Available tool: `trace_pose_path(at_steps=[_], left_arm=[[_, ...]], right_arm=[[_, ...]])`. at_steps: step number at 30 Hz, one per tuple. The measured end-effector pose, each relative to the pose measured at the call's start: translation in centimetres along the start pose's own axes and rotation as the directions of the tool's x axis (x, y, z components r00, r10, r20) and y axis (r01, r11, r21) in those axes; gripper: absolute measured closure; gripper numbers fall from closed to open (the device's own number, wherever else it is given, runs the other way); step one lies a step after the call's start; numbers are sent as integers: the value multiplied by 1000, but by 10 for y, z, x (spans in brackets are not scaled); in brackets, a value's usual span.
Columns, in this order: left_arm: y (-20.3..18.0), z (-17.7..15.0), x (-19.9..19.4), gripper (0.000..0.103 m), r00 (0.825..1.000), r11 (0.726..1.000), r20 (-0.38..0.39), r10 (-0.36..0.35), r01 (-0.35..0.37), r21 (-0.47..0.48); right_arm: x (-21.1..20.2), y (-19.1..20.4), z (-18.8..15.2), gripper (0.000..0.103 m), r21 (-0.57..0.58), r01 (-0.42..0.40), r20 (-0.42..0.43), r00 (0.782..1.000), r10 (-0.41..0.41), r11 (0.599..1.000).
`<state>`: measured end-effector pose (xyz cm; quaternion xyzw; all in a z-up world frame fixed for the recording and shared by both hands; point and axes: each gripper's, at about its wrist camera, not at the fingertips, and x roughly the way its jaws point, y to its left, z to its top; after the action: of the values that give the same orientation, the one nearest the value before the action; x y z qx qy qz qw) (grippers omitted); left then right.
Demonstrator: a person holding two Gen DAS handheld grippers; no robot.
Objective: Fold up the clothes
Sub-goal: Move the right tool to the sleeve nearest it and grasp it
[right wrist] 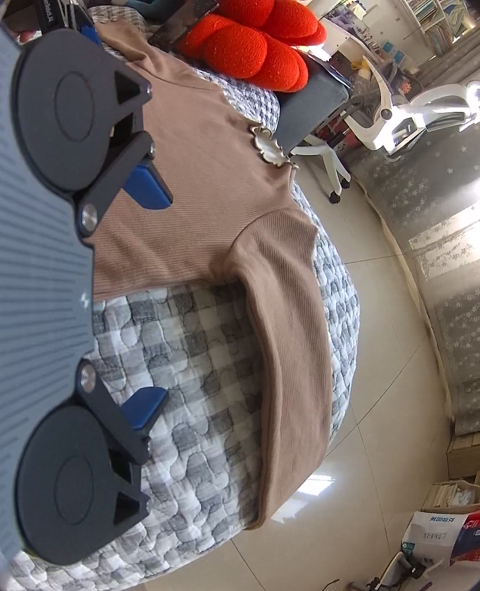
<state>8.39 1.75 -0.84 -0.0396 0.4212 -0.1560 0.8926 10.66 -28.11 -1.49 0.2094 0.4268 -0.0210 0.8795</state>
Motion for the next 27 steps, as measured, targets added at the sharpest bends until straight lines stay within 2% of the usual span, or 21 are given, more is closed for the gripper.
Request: trace_pose_path(at_steps=[5,8,13,19,27], left_arm=[[-2,3,-6,0,1000,1000,-3,0,0,-15],[-7,8,-13,0,1000,1000,2,4,-4,14],[-18,21,-29,0,999,999,49,-2,0,51],[-21,33,-20,0,997,1000,73,-26,26,7],[-10,22,15,0,994,999,107,24,-20,-41]], right_arm=[[-24,-14,6,0,-29,23,20,1000,-22,999],[-34,-22,12,0,-25,34,31,999,-33,999],[-43,-28,23,0,-3,67,70,995,-67,998],[-21,-25,32,0,53,92,78,992,-96,994],[23,-26,43,0,199,124,34,991,-133,972]])
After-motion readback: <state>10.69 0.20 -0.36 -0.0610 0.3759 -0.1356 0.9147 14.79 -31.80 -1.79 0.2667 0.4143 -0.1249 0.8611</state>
